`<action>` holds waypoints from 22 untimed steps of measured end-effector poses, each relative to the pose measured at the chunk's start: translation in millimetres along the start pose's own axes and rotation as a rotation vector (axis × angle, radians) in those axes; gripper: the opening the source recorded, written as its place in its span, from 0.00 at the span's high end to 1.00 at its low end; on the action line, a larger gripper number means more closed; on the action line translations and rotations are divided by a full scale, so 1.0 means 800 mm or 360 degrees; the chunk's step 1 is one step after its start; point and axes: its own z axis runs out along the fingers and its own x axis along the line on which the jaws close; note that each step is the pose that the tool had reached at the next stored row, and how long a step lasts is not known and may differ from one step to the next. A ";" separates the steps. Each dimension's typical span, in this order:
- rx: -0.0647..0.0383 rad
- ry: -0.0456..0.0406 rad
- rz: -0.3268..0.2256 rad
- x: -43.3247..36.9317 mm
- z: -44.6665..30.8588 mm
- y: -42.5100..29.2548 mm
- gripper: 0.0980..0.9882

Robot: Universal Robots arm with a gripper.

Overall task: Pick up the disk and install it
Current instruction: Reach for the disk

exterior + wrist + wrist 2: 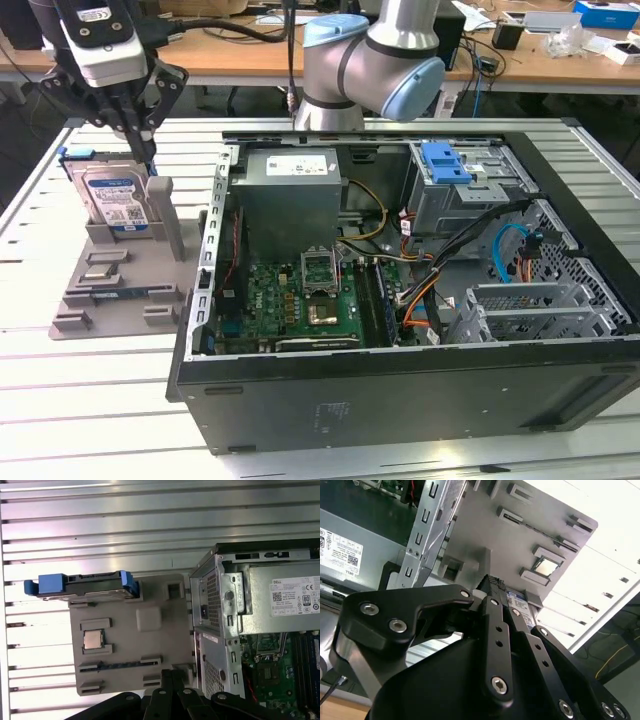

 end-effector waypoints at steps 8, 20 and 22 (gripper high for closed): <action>0.0000 0.0000 0.0000 0.016 -0.0004 -0.0012 0.99; 0.0000 0.0000 0.0000 0.046 -0.0012 -0.0034 0.99; 0.0000 0.0000 0.0000 0.049 -0.0013 -0.0037 0.99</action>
